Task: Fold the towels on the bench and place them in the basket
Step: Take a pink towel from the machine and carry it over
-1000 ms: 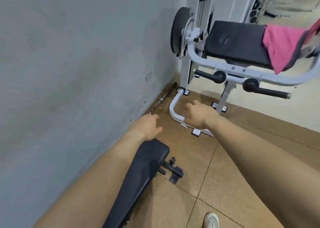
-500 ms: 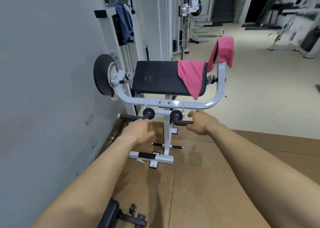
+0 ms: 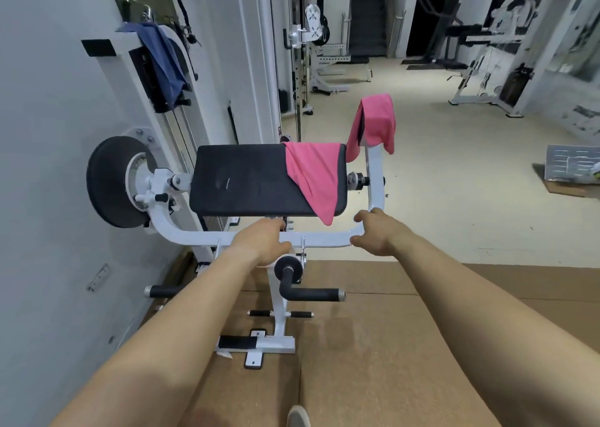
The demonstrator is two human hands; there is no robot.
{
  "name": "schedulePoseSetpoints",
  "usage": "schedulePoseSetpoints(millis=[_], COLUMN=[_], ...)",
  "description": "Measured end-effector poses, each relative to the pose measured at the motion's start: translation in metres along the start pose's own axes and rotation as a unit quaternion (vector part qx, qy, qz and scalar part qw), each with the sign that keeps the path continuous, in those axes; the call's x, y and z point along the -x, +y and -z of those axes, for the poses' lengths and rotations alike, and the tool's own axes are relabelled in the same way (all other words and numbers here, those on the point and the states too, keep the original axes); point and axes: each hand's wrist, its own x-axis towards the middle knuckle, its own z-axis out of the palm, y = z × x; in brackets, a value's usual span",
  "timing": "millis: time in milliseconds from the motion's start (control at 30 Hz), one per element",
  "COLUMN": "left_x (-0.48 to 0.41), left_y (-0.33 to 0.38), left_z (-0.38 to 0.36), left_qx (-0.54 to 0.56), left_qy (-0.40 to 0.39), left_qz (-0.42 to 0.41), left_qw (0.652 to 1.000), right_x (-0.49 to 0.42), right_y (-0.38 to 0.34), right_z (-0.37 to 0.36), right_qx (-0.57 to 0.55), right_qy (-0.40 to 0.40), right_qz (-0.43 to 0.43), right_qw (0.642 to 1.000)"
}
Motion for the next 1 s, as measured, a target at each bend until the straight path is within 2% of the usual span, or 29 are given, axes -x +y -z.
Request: schedulePoseSetpoints(millis=[467,700,767,867,1000], left_x=[-0.276,-0.398,-0.434,-0.483,-0.535], left_y=[-0.034,-0.035,-0.033,-0.031,-0.033], left_z=[0.021,0.012,0.01,0.008,-0.001], left_qx=[0.03,0.05,0.065,0.114,0.16], left_qy=[-0.049,-0.033,-0.007,0.04,0.06], left_qz=[-0.012,0.012,0.034,0.115,0.206], left_qw=[0.998,0.998,0.997,0.986,0.964], right_x=[-0.267,-0.401,-0.44,-0.495,-0.556], right_y=[-0.007,0.003,0.006,0.009,0.014], right_z=[0.054,0.052,0.052,0.054,0.05], right_qx=[-0.025,-0.005,0.006,0.008,0.016], right_qy=[-0.018,-0.018,-0.008,0.007,0.048], right_qz=[0.004,0.023,0.035,0.051,0.06], right_qw=[1.0,1.0,0.999,0.999,0.997])
